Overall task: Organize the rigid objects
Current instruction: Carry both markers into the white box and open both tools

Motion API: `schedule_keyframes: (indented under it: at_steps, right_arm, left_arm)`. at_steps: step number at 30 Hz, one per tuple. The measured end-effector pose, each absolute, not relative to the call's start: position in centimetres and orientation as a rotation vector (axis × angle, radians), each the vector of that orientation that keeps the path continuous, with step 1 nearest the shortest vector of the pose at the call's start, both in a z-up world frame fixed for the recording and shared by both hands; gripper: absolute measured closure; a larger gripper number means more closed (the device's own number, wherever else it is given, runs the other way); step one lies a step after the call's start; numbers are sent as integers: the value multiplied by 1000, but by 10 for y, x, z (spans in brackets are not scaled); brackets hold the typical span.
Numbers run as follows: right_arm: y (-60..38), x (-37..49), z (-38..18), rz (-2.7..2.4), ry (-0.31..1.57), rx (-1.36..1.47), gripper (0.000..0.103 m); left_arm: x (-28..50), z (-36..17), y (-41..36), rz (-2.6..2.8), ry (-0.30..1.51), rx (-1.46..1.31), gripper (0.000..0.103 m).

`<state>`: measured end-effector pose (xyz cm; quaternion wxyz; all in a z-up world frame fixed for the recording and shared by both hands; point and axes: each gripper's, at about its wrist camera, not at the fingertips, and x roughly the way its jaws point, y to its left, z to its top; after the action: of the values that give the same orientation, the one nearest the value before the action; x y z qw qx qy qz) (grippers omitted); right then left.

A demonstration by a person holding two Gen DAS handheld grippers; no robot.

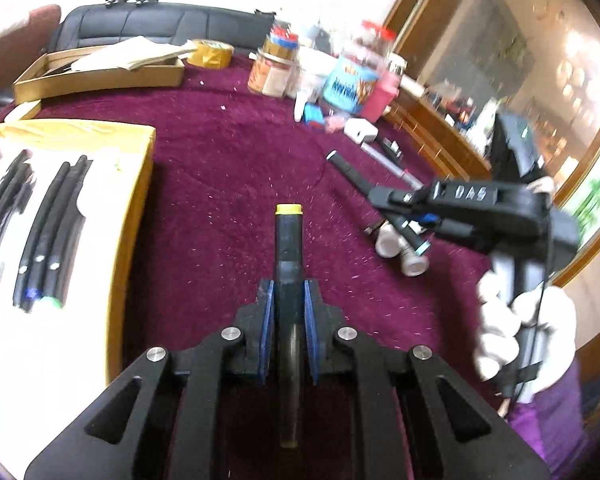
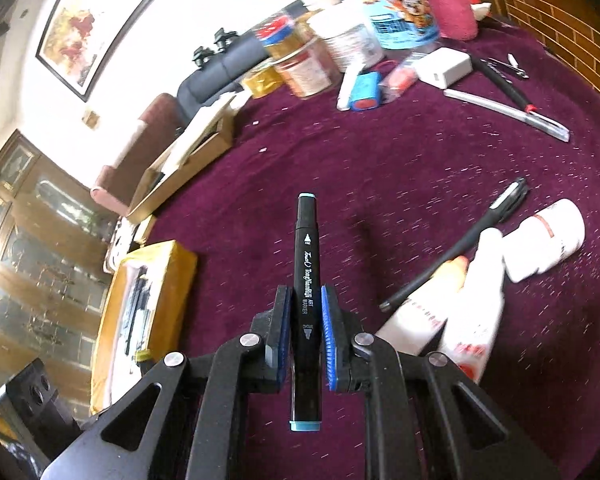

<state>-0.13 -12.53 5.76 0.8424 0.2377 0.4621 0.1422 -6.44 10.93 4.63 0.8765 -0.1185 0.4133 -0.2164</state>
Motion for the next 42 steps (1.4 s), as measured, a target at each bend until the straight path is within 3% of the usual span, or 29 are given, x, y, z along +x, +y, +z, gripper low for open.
schedule_keyframes:
  at_steps: [13, 25, 42]
  right_arm:
    - [-18, -27, 96, 525, 947, 429, 90]
    - [99, -26, 69, 680, 1055, 373, 90]
    - [167, -10, 35, 624, 1163, 369, 90]
  left_arm:
    - [-113, 99, 239, -449, 684, -502, 91]
    - [-94, 68, 340, -251, 815, -560, 91]
    - [-35, 39, 339, -154, 928, -435, 90]
